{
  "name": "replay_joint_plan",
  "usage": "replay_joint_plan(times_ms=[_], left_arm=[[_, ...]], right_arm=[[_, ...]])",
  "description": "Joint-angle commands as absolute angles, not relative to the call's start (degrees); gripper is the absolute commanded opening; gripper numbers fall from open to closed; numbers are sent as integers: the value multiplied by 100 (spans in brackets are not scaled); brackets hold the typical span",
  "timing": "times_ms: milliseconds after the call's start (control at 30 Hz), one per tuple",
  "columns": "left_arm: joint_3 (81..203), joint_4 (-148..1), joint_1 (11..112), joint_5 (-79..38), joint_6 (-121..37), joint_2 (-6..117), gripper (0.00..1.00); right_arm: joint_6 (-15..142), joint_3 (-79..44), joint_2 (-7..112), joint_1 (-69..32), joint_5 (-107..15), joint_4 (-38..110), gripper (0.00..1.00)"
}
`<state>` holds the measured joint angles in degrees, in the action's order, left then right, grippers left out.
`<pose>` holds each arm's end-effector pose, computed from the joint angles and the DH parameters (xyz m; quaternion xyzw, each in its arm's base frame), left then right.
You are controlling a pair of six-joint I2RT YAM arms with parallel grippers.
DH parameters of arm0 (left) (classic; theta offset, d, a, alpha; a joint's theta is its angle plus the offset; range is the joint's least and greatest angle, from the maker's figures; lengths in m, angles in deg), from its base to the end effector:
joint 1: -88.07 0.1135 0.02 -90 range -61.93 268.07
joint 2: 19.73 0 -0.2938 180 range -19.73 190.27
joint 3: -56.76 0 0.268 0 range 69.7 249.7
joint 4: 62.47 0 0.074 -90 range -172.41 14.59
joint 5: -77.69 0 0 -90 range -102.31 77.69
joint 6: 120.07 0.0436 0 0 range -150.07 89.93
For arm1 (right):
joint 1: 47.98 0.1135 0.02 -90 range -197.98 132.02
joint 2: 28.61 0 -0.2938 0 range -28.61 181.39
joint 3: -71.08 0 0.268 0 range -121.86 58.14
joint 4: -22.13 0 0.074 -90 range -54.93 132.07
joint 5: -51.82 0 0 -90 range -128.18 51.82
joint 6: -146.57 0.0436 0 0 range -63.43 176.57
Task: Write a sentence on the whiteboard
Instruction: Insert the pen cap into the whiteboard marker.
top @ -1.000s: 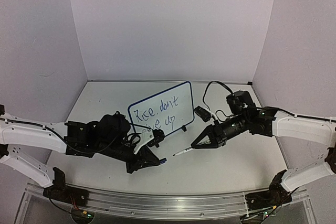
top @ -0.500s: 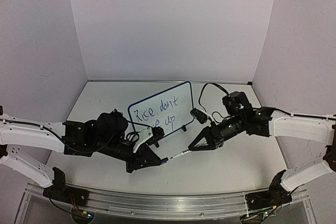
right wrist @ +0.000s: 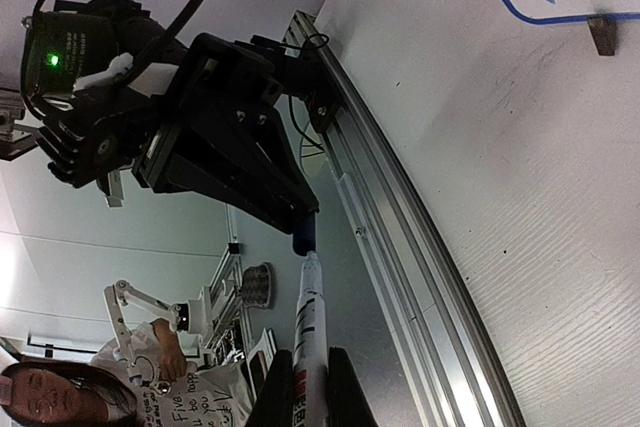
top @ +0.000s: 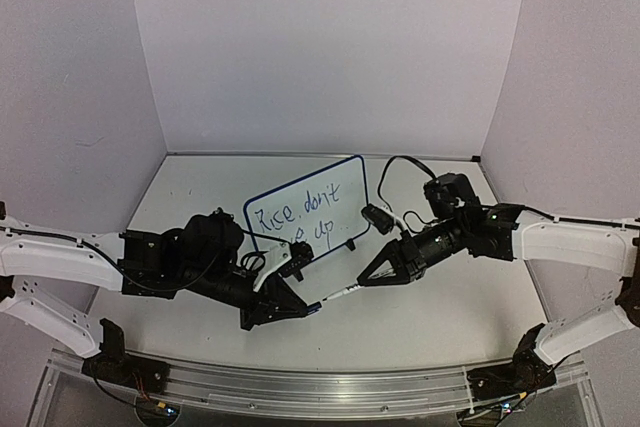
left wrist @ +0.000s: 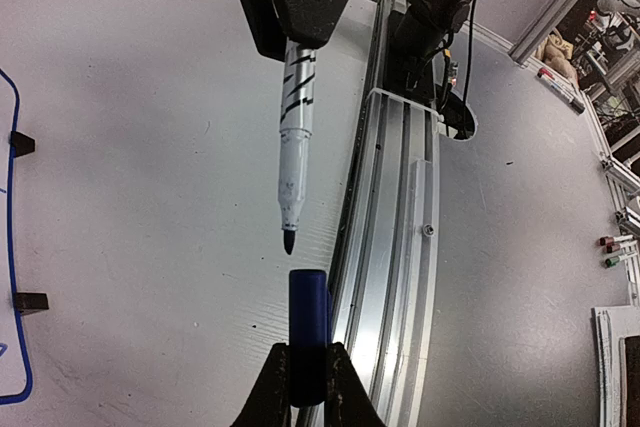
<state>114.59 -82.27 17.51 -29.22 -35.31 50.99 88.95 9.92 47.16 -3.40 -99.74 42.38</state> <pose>0.0818 -0.2698 0.2685 0.5278 0.6927 -0.3932 0.2950 0.1760 0.2273 0.2765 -0.3164 0.7321 0.6025 0.0290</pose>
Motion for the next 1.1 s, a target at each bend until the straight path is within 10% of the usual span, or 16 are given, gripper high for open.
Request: replay_joint_plan(times_ms=[0, 1067], left_arm=[[11575, -7933, 1731, -3032, -3645, 5058, 0], [11615, -7806, 1729, -3110, -3688, 5121, 0]], right_arm=[[8847, 840, 4715, -287, -10141, 4062, 0], [8838, 753, 4847, -171, -10194, 3935, 0]])
